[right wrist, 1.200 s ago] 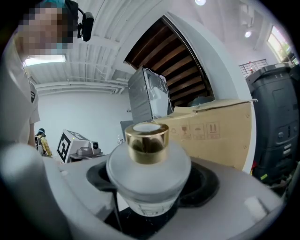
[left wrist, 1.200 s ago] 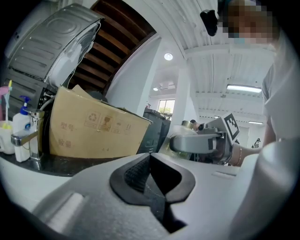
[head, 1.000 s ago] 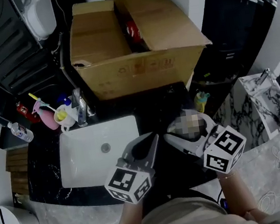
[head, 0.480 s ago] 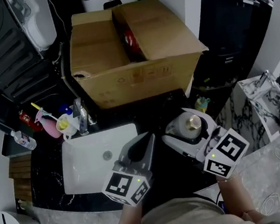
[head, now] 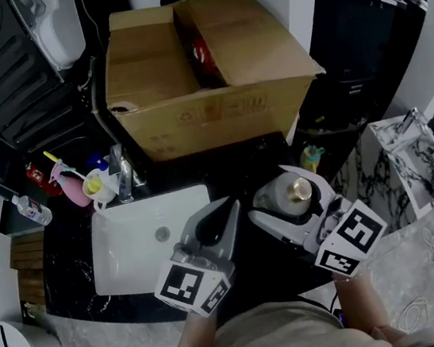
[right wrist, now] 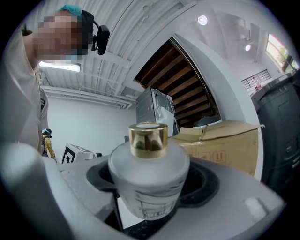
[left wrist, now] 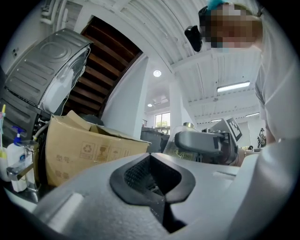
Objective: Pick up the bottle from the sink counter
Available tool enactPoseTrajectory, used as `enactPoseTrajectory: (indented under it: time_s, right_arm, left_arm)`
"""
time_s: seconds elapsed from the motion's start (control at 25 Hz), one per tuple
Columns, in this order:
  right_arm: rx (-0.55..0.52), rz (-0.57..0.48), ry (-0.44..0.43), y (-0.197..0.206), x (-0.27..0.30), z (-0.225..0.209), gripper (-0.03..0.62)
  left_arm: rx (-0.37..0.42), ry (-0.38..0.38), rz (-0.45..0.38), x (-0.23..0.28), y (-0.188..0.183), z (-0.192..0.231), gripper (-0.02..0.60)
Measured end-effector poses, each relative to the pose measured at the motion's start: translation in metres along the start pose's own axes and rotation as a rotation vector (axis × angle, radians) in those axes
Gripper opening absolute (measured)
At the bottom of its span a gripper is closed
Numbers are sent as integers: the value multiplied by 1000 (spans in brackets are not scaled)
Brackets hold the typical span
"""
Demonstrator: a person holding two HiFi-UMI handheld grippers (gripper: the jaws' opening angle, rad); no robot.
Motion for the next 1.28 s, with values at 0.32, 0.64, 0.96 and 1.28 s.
enactPoseTrajectory:
  time_s: [0.32,0.64,0.96,1.28]
  right_arm:
    - [16,21,-10,7,-3,4,342]
    - [71,-6,-22,6,-5,6,342]
    - [61,-21,-28,4,-4,10,342]
    - [66,-30,-3,6,-7,11,342]
  left_arm:
    - [-27,0,17,-6,7,-3,6]
    - [-31,-17,6,-12,0,-1,6]
    - [-30,-40,9,-25,-2,0,6]
    - [-44,-82,8,-34,-2,4,6]
Point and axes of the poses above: the fingertips, and each gripper's own axes: x forward along the fingers, z to its left, y out of its underside, the point moved 4 cm from there along -x, backward along the fingers, and after that the axes turned 13 degrees about -z, right-handed, at the moved point
